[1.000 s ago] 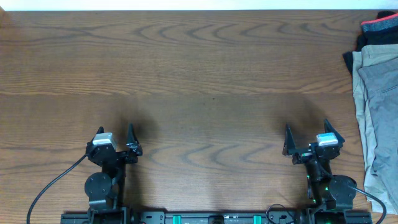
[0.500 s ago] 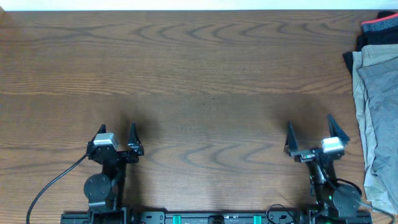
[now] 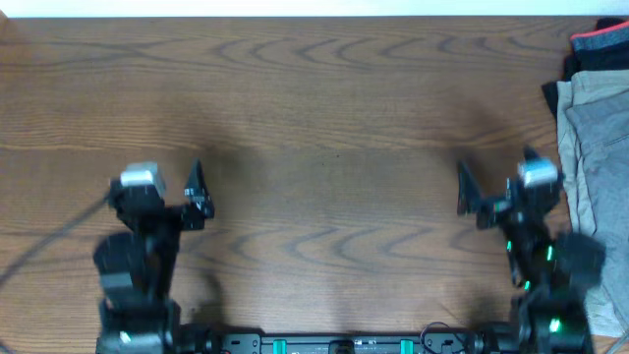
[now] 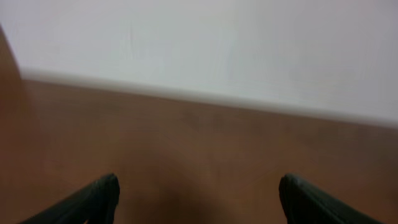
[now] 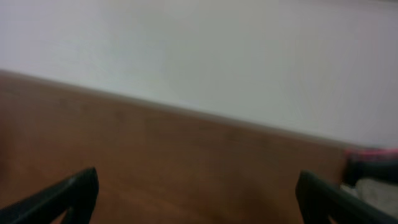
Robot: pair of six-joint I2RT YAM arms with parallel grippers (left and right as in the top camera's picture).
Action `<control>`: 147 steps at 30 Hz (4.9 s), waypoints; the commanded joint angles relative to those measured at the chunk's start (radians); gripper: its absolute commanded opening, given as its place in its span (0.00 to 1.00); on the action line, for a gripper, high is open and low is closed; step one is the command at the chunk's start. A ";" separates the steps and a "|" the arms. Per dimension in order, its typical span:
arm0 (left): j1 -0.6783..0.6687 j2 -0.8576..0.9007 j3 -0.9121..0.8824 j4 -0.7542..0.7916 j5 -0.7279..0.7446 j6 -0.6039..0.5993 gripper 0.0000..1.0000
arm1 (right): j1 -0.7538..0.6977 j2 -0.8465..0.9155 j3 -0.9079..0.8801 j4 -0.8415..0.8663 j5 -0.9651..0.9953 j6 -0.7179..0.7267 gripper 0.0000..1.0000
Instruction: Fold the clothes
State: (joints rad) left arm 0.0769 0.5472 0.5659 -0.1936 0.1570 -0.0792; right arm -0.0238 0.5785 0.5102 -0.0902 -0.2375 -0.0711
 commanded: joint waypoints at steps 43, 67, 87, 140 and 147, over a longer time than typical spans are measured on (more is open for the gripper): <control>0.003 0.727 0.770 -0.688 0.010 -0.028 0.98 | -0.227 1.201 1.115 -0.893 0.301 0.469 0.78; 0.003 0.726 0.769 -0.681 0.010 -0.027 0.34 | -0.247 1.367 1.115 -0.828 0.399 0.467 0.22; 0.003 0.726 0.769 -0.681 0.010 -0.026 0.98 | -0.246 1.367 1.115 -0.870 0.393 0.465 0.99; 0.003 0.727 0.768 -0.643 0.015 0.029 0.98 | -0.624 1.569 1.179 -0.715 0.223 0.283 0.18; 0.003 0.727 0.767 -0.643 0.015 0.029 0.98 | -0.700 1.568 1.179 -0.721 0.055 0.270 0.19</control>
State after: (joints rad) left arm 0.0769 1.2682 1.3117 -0.8341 0.1764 -0.0551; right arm -0.6968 2.1605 1.6711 -0.8051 -0.1005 0.1947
